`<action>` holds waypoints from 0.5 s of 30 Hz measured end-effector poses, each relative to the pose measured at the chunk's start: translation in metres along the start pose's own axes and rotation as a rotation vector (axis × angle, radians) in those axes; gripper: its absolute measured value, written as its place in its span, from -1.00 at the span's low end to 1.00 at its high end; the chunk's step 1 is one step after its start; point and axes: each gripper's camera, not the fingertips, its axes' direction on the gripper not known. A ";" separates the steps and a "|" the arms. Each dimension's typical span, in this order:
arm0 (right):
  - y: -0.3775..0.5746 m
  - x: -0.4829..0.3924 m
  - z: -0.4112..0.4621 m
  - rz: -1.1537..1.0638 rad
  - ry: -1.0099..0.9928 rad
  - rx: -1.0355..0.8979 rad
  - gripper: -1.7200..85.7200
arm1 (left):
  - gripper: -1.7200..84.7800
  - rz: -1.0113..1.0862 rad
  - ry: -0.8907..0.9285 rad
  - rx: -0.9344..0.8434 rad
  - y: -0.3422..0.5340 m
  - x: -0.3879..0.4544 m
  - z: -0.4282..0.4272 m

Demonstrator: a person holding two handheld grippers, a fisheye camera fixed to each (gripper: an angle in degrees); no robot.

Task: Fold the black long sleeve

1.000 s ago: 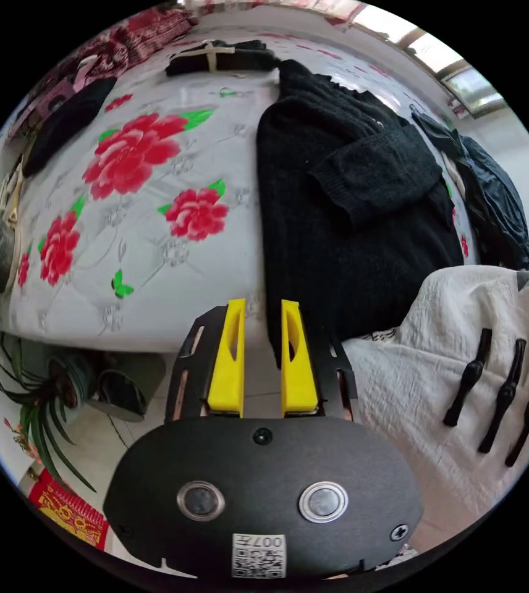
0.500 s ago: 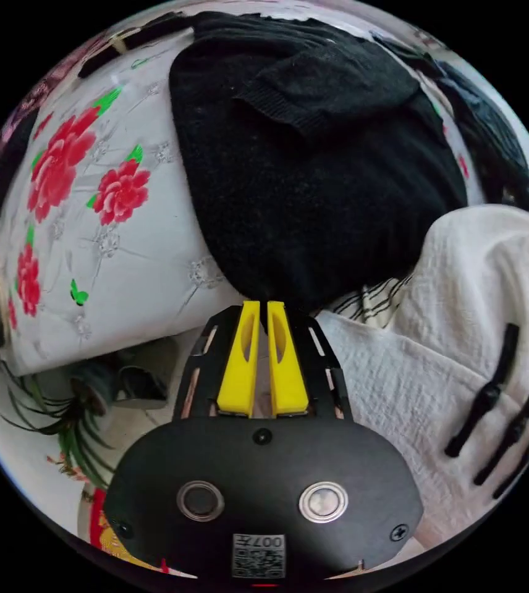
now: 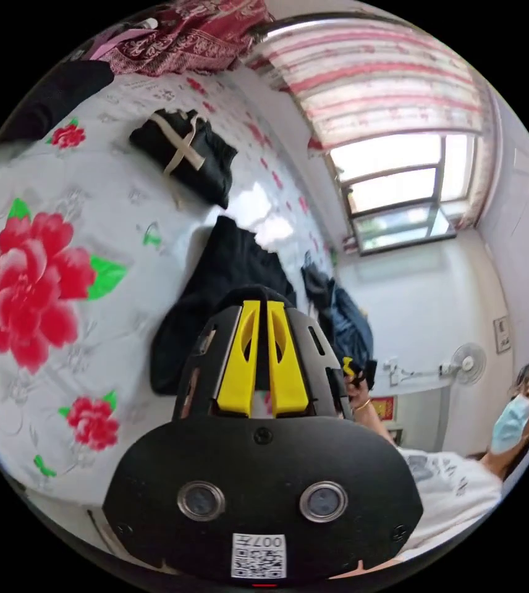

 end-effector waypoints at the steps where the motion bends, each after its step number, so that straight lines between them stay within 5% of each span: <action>1: -0.018 0.000 -0.001 0.029 0.050 0.081 -0.89 | -0.90 -0.013 -0.011 0.052 -0.008 0.004 0.004; 4: -0.034 0.010 0.002 0.116 0.193 0.187 -0.85 | -0.79 -0.024 -0.187 0.173 -0.025 0.019 0.026; 15: 0.041 0.079 0.030 0.215 0.427 0.053 -0.78 | -0.76 0.218 -0.620 -0.175 0.035 -0.017 0.109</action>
